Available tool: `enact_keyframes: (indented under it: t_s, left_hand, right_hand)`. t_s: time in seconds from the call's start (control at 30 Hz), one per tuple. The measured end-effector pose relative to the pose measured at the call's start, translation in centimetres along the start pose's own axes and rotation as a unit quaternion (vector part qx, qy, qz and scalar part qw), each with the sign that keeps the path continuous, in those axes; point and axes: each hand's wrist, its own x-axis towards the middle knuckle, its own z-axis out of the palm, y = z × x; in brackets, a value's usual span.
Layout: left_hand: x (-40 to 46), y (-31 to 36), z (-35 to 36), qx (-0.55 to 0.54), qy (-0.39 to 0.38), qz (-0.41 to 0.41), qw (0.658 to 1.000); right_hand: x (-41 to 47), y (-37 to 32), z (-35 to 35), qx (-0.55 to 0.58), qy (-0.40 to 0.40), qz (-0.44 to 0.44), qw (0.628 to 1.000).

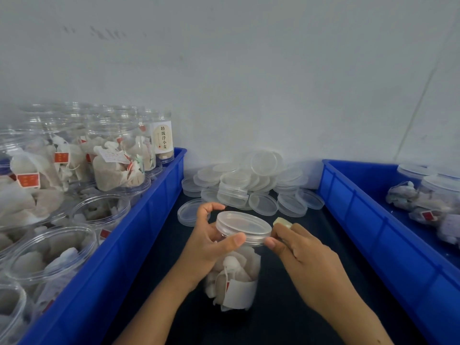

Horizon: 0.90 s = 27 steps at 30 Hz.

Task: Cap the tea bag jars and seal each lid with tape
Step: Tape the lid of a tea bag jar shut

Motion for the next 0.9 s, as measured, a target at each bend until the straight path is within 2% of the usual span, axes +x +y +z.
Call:
enact_keyframes:
  t_s: [0.13, 0.23, 0.4, 0.5, 0.67, 0.9]
  left_hand:
    - [-0.1, -0.2, 0.5, -0.036, -0.016, -0.039, 0.998]
    - [-0.1, -0.3, 0.8, -0.029, 0.000, -0.034, 0.999]
    - [-0.8, -0.1, 1.8, 0.048, 0.056, 0.029, 0.997]
    - [-1.3, 0.0, 2.8, 0.164, 0.106, 0.072, 0.978]
    - [-1.0, 0.1, 3.6, 0.257, 0.143, 0.073, 0.953]
    - [-0.3, 0.3, 2.7, 0.192, 0.143, 0.077, 0.968]
  right_hand:
    - [-0.1, -0.1, 0.1, 0.013, 0.005, 0.005, 1.000]
    - [-0.2, -0.1, 0.2, 0.030, 0.018, 0.017, 0.999]
    - [-0.3, -0.3, 0.6, 0.057, 0.023, 0.030, 0.998]
    - [-0.4, -0.3, 0.7, 0.076, 0.028, 0.038, 0.996]
    - [-0.4, -0.7, 1.0, 0.078, 0.039, 0.017, 0.996]
    - [-0.3, -0.9, 1.0, 0.056, 0.031, 0.009, 0.998]
